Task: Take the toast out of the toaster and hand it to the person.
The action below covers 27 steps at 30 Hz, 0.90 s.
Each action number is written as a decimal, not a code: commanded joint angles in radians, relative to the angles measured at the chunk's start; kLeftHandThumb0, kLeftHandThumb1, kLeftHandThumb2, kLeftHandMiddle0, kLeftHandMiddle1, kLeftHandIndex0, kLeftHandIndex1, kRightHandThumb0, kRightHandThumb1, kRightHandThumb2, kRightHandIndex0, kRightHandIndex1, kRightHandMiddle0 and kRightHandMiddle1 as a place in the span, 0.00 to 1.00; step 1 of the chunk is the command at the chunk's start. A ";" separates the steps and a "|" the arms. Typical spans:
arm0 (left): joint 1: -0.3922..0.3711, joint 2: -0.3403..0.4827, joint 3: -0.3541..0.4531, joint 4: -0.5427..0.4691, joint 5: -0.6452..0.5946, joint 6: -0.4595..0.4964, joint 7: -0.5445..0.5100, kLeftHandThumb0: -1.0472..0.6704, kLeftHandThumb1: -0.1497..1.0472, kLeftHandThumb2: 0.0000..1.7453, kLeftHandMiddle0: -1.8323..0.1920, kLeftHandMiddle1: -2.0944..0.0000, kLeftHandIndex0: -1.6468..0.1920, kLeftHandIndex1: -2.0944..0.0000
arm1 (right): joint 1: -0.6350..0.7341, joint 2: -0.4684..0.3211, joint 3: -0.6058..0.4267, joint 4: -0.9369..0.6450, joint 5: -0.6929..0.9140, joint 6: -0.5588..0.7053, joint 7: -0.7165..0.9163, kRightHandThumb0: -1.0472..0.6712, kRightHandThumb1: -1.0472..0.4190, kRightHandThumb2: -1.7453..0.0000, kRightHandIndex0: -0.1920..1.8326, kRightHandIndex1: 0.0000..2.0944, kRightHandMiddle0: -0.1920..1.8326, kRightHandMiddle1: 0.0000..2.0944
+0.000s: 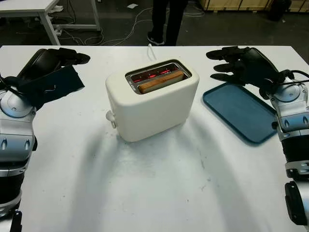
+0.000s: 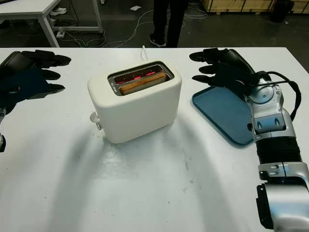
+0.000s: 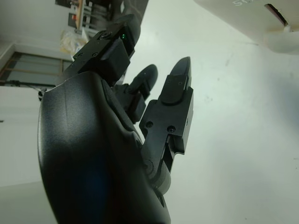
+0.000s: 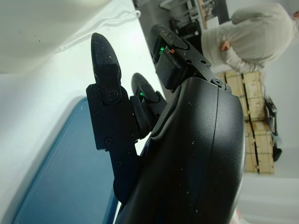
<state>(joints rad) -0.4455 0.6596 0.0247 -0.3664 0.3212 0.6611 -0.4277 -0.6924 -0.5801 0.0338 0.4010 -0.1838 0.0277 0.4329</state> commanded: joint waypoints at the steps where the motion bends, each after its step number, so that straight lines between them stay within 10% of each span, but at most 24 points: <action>1: 0.003 0.005 0.004 0.000 -0.001 -0.012 0.005 0.60 0.89 0.05 0.60 0.87 0.55 1.00 | -0.012 -0.002 0.003 -0.008 -0.005 0.002 -0.004 0.34 0.09 0.95 0.43 0.00 0.38 0.00; 27: 0.001 -0.004 0.008 0.012 -0.012 -0.029 0.012 0.61 0.89 0.06 0.60 0.86 0.55 1.00 | 0.001 0.003 -0.004 -0.015 0.004 0.012 -0.009 0.34 0.09 0.94 0.44 0.00 0.39 0.00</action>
<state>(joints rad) -0.4455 0.6568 0.0255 -0.3622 0.3146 0.6469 -0.4267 -0.6922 -0.5800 0.0340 0.4007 -0.1828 0.0279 0.4306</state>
